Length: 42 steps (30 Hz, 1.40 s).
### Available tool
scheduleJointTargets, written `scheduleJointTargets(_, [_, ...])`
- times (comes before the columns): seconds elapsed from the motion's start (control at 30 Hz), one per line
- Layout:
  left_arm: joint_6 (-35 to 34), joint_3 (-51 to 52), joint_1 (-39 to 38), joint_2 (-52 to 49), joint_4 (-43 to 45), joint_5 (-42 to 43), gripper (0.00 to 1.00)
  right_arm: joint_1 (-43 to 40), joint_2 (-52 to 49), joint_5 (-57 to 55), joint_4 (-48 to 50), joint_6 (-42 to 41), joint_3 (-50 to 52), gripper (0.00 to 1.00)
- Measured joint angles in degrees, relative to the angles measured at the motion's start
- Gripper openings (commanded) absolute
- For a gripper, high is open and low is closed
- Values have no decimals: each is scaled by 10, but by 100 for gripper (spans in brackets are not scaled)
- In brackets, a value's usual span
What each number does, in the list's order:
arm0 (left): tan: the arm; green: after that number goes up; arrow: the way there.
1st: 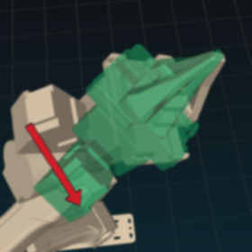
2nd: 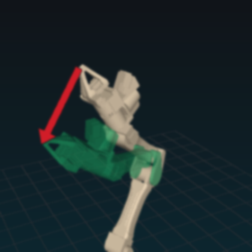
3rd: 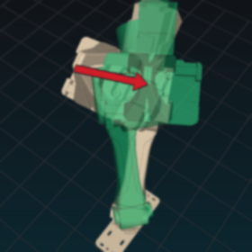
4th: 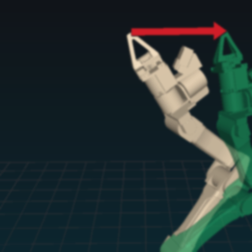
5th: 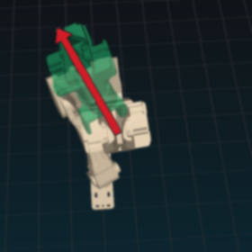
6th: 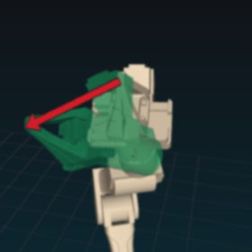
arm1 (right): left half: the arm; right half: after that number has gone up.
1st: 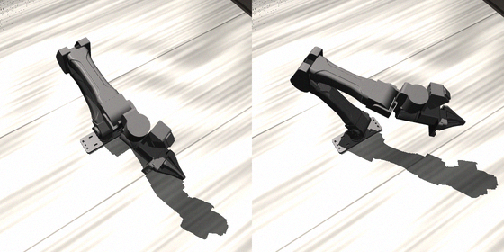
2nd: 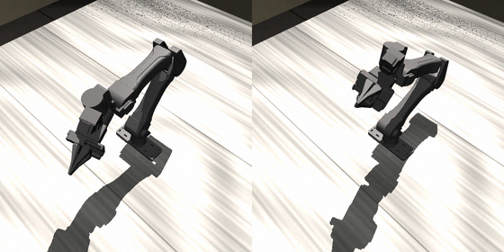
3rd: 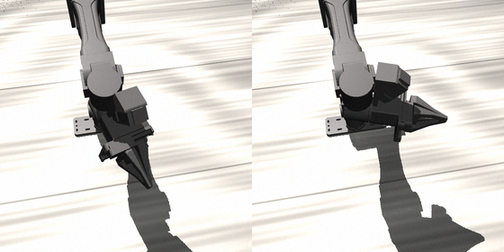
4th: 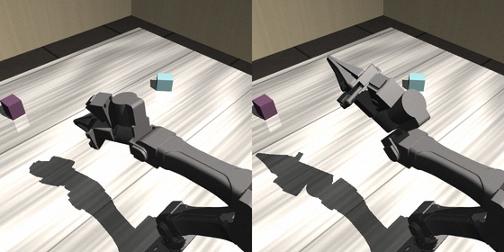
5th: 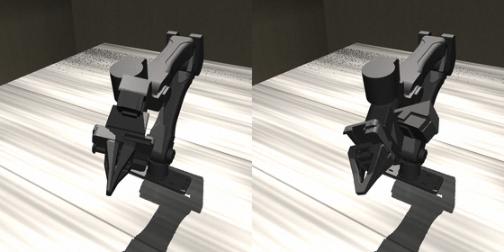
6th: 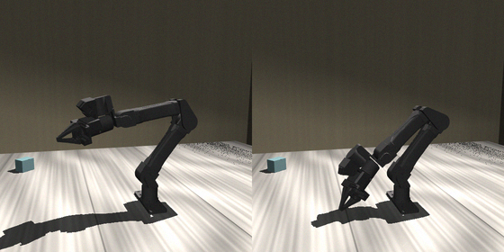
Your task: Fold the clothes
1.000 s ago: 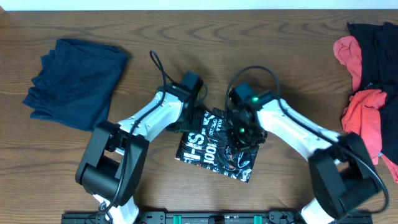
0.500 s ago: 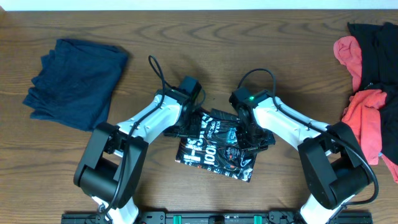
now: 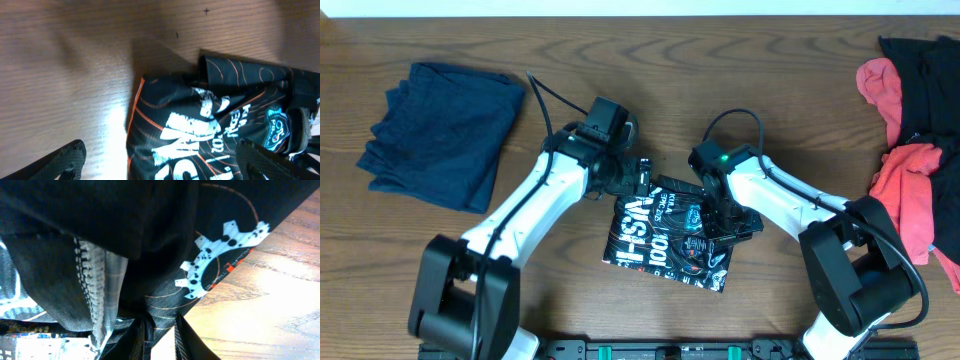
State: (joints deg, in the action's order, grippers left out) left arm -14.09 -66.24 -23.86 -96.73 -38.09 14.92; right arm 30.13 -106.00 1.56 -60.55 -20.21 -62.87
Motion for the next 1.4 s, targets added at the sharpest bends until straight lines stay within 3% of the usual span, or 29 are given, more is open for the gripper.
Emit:
scheduleJointTargets(0.43, [96,0,50,-114,17,143,94,0,0,-1,-1,0,0,20])
scheduleJointTargets(0.53, [116,-1,50,-126,27,188,88,0,0,-1,-1,0,0,19])
scheduleJointTargets(0.6, [124,-1,50,-134,29,215,75,0,0,-1,-1,0,0,20])
scheduleJointTargets(0.7, [139,-2,50,-150,27,243,47,0,0,-1,-1,0,0,20])
scheduleJointTargets(0.77, [149,-2,50,-160,23,253,25,0,0,-1,-1,0,0,18])
scheduleJointTargets(0.8, [157,-1,50,-164,23,254,7,0,0,-1,-2,0,0,18])
scheduleJointTargets(1.07, [163,0,81,-145,-16,193,6,-6,0,0,-4,-2,0,11])
scheduleJointTargets(1.4, [139,-36,213,-7,-62,-85,6,-82,49,-5,-22,1,0,13])
